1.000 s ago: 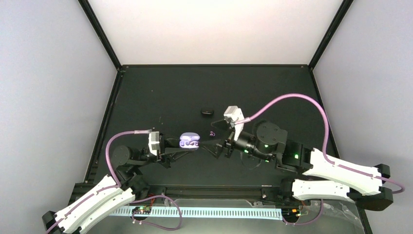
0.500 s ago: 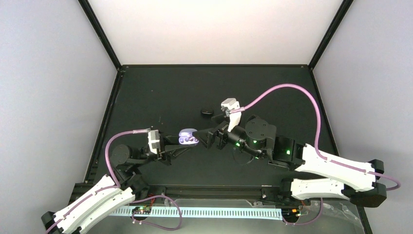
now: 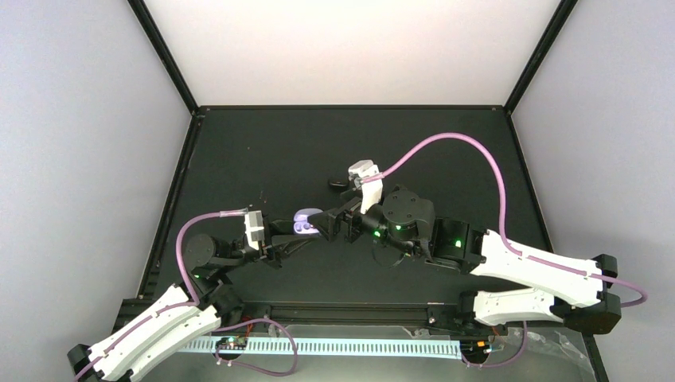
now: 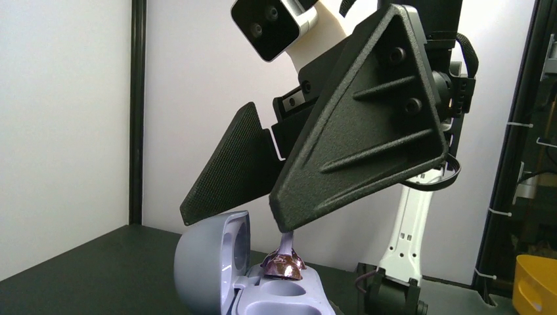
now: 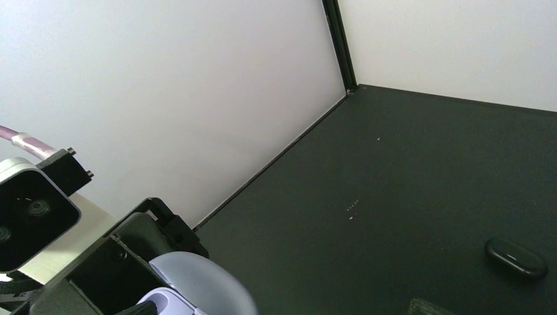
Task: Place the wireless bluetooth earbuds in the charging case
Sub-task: Adjust the earbud with the charging case.
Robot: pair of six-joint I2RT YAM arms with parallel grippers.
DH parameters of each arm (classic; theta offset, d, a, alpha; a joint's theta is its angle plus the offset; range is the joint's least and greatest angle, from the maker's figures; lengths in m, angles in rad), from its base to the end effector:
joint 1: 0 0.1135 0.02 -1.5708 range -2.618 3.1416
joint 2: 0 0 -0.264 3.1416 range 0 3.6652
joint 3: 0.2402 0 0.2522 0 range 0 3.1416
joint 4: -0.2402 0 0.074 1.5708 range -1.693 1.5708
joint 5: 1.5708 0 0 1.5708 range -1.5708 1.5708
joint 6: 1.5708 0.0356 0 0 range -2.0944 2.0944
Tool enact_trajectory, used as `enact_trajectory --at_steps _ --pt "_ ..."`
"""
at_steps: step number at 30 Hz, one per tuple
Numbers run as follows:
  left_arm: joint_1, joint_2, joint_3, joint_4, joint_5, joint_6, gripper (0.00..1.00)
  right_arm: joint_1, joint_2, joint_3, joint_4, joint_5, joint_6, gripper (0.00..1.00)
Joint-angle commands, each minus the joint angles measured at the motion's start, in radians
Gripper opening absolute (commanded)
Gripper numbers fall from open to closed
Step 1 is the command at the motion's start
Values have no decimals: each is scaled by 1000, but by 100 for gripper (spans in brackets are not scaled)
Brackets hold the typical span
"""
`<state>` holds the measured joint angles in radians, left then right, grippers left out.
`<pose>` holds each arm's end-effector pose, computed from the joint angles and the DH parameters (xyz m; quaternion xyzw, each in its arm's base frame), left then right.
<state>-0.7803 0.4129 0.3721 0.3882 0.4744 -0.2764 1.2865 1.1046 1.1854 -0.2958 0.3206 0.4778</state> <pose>0.0772 -0.0993 0.3054 0.3255 0.4926 -0.5177 0.6192 0.0798 0.2329 0.4059 -0.2105 0.7463 0.3990 0.4894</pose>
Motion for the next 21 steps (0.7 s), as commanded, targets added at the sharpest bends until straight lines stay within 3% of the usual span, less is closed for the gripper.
enact_trajectory --at_steps 1,21 --pt "-4 -4 41 0 -15 19 2 6 4 29 -27 48 19 100" --pt "-4 -28 41 -9 -27 17 2 7 10 31 -77 81 36 99"
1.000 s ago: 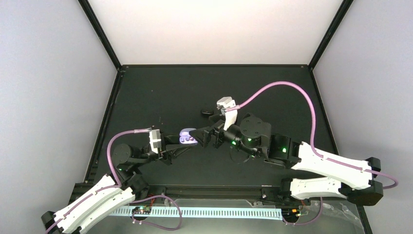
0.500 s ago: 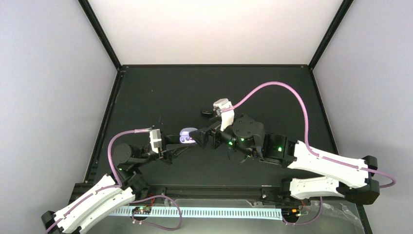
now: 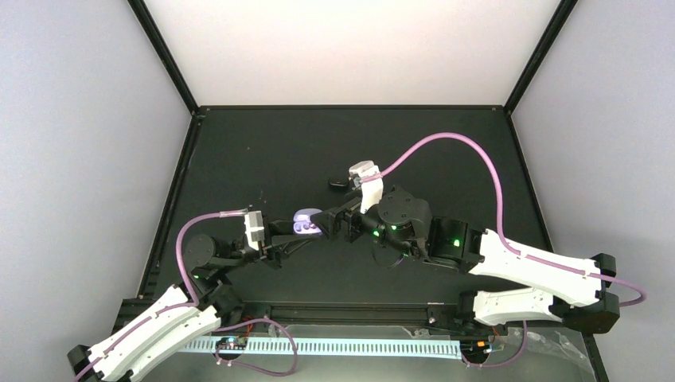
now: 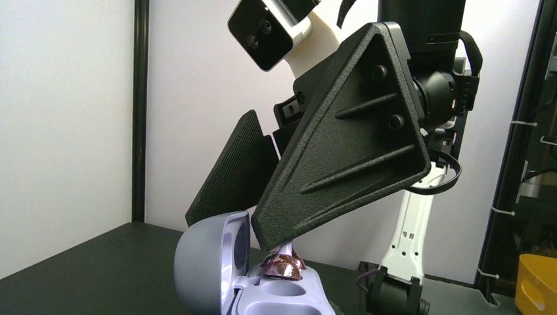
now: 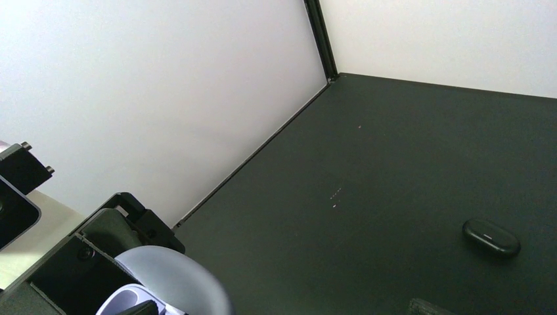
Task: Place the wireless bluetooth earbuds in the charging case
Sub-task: Adjust the earbud with the charging case.
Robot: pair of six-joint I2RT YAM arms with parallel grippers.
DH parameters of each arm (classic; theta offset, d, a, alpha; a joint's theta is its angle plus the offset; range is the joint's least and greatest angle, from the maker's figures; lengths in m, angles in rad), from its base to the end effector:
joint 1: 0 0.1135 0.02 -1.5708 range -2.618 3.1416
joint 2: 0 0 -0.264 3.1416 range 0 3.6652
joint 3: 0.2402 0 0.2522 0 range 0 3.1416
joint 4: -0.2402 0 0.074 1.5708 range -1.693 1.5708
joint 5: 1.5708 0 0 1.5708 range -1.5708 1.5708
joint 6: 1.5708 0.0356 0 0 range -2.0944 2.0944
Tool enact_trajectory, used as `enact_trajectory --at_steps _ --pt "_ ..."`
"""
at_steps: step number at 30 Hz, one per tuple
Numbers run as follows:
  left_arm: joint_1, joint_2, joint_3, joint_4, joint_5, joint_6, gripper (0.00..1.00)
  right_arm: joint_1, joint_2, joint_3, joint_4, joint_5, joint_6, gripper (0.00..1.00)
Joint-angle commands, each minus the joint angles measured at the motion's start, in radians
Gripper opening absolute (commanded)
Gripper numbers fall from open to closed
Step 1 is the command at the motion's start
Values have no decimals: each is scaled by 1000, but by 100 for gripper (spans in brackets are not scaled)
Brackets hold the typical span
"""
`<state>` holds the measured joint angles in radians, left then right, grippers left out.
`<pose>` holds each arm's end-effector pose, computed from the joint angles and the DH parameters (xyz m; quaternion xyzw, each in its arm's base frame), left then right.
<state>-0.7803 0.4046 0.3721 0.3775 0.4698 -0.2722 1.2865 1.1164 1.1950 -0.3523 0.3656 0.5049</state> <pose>0.0765 -0.0984 0.3052 0.3249 0.4936 -0.5154 0.6206 0.0815 0.2334 0.4008 -0.1970 0.7664 0.3731 0.4843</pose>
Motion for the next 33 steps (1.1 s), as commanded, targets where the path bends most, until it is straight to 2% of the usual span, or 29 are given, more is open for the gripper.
enact_trajectory --at_steps 1,13,18,23,28,33 --pt "-4 -21 41 1 -23 12 2 6 -1 21 -24 35 9 99" --pt "-4 -29 42 2 -35 14 1 6 0 15 -46 28 6 97" --pt "-4 -32 44 -3 -39 16 2 6 -2 12 -56 32 6 88" --pt "-4 -33 44 -6 -40 15 1 6 -4 14 -60 30 4 85" --pt "-4 -25 42 -10 -38 19 2 6 -25 6 -15 20 18 96" --pt "-4 -13 36 0 -45 22 2 6 -27 16 16 20 25 99"
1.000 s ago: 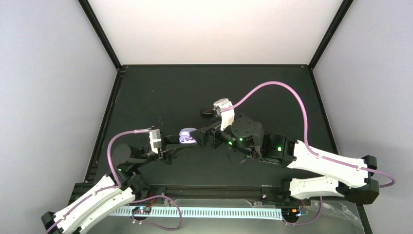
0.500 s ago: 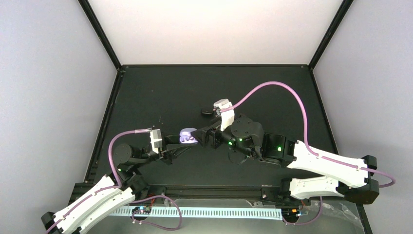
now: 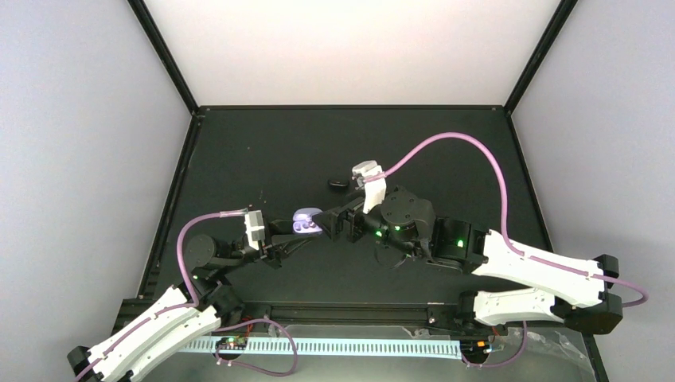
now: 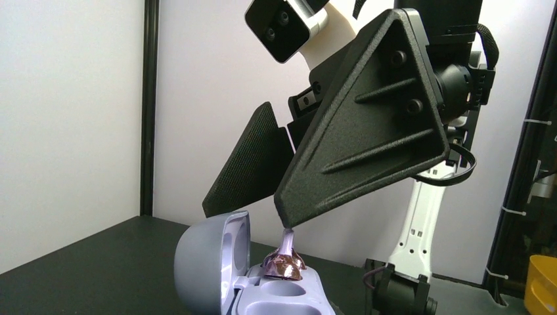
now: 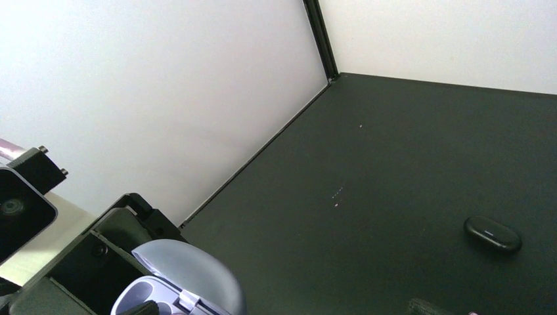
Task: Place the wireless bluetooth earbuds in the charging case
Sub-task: Adjust the earbud with the charging case.
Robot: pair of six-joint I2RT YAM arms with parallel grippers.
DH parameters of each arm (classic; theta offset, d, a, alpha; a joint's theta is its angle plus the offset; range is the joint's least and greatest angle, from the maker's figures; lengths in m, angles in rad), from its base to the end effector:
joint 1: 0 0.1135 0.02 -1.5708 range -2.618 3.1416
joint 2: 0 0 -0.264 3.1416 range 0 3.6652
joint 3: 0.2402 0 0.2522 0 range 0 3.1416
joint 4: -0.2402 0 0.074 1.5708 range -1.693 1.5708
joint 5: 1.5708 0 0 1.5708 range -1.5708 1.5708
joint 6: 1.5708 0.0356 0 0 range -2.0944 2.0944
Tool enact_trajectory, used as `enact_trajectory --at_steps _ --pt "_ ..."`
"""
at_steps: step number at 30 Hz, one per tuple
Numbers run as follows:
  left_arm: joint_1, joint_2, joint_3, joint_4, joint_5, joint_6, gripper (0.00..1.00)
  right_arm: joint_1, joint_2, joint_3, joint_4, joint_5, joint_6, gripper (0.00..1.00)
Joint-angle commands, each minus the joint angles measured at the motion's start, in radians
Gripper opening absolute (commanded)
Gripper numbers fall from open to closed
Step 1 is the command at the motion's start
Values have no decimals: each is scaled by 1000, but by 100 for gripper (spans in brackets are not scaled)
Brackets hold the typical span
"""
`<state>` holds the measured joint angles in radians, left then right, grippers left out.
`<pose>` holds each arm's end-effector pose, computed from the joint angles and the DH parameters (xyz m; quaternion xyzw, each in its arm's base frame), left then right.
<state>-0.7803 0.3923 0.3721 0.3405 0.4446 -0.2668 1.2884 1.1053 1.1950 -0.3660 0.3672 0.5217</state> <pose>0.0766 -0.0974 0.3029 0.3179 0.5068 -0.5072 0.6204 0.0801 0.2301 0.4019 -0.1913 0.7686 0.3763 0.4807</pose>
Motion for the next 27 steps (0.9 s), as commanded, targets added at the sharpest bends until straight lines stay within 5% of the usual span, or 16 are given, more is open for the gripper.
enact_trajectory --at_steps 1,13,27 --pt "-4 2 36 40 -21 17 2 4 -11 21 29 18 9 99" --pt "-4 3 42 48 -27 17 2 3 58 67 -14 8 36 96" --pt "-4 -15 42 37 -43 21 2 3 66 66 -34 0 36 80"
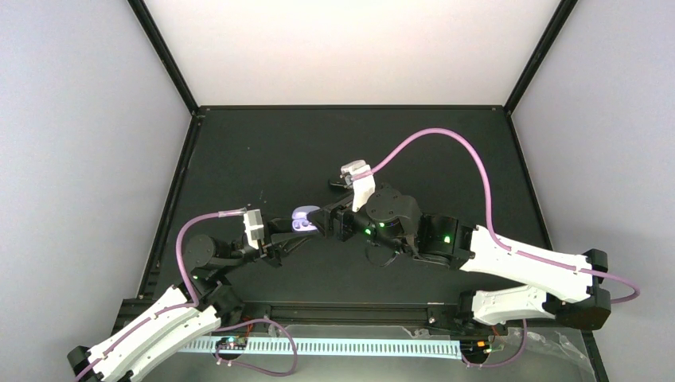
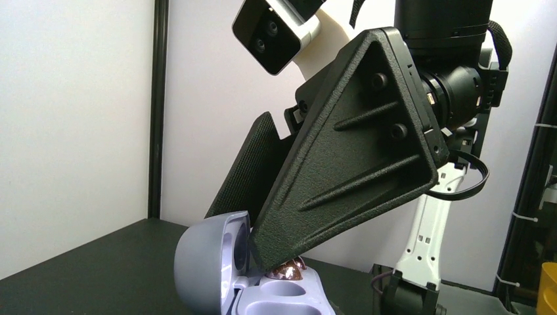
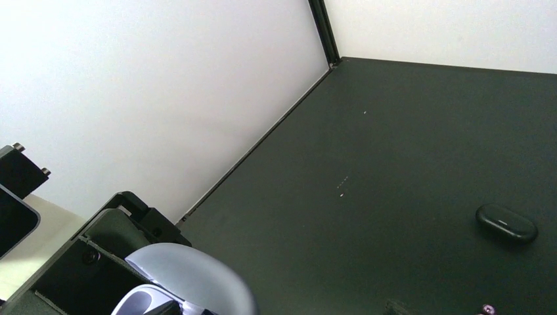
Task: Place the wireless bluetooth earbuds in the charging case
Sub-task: Adjust the earbud with the charging case.
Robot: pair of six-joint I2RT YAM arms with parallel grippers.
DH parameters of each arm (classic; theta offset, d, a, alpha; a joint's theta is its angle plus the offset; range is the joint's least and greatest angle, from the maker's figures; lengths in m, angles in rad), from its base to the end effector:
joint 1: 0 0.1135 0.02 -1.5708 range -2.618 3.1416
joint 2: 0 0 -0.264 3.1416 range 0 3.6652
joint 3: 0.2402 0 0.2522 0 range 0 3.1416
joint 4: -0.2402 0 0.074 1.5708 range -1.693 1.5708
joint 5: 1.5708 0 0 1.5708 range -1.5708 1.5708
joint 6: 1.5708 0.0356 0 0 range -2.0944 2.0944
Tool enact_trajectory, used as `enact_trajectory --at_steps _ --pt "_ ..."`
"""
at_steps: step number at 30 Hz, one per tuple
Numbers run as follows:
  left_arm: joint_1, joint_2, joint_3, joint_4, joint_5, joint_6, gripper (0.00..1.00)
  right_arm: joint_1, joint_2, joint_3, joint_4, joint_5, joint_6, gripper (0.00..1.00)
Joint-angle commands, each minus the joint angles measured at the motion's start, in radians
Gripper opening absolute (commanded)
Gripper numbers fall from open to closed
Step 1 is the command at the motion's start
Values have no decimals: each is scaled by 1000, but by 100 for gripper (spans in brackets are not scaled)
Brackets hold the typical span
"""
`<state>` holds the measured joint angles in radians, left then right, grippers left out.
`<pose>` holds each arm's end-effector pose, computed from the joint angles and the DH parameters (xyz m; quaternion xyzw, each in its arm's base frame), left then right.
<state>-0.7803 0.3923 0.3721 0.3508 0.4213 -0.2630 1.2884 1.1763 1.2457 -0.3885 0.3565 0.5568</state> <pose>0.0771 -0.0968 0.3040 0.3099 0.5058 -0.5019 0.6294 0.0846 0.2469 0.4004 -0.1883 0.7820 0.3728 0.4626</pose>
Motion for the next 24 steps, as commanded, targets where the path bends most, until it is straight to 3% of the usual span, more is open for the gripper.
enact_trajectory --at_steps 1,11,16,24 --pt "-4 -15 42 27 -20 18 2 3 -4 15 -13 8 0 79" --pt "-4 -20 44 30 -27 15 2 3 -6 9 -20 -3 -10 71" --pt "-4 -11 41 29 -20 12 2 2 -22 15 12 -45 -35 86" --pt "-4 -15 33 12 -10 5 2 -27 -125 30 16 -12 -117 93"
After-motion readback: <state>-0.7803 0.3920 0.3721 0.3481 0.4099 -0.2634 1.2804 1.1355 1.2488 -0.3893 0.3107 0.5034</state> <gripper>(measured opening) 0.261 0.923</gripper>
